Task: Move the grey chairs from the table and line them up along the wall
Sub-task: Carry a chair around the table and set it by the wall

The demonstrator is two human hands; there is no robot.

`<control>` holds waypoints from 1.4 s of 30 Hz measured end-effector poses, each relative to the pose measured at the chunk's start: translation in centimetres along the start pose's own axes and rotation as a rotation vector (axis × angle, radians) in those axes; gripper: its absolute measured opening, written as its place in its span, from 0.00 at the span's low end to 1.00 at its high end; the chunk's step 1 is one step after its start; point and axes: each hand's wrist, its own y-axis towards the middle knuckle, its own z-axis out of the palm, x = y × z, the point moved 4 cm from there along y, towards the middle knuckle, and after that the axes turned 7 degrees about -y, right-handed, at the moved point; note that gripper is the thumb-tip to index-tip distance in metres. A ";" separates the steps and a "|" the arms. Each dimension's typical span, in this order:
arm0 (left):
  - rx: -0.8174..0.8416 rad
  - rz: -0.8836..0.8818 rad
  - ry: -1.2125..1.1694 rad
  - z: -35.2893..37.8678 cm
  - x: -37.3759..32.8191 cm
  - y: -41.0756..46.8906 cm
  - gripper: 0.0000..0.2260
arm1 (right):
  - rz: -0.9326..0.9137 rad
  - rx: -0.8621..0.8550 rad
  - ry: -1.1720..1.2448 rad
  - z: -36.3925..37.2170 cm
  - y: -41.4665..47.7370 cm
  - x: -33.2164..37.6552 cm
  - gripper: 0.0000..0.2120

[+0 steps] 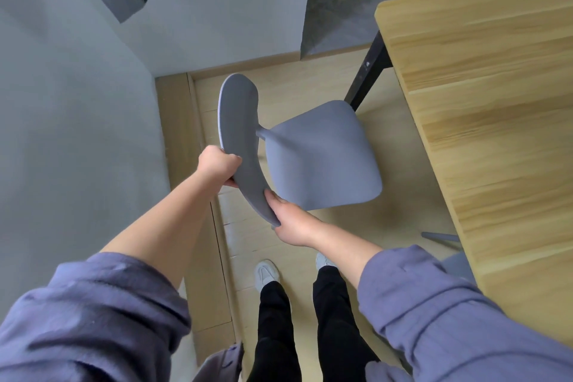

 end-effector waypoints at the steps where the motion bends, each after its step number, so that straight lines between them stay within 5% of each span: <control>1: -0.015 0.000 -0.003 -0.8 0.4 0.2 0.03 | 0.001 0.014 -0.026 0.3 0.3 0.7 0.37; 12: -0.085 -0.004 -0.003 -7.2 2.8 0.9 0.05 | -0.051 0.089 -0.164 3.2 2.5 6.0 0.39; 26: -0.288 0.054 0.123 -14.9 5.8 0.2 0.06 | -0.121 0.038 -0.081 6.6 4.8 12.8 0.37; 42: -0.312 0.063 0.157 -18.7 6.8 1.4 0.05 | -0.125 0.022 -0.009 8.3 6.7 16.2 0.36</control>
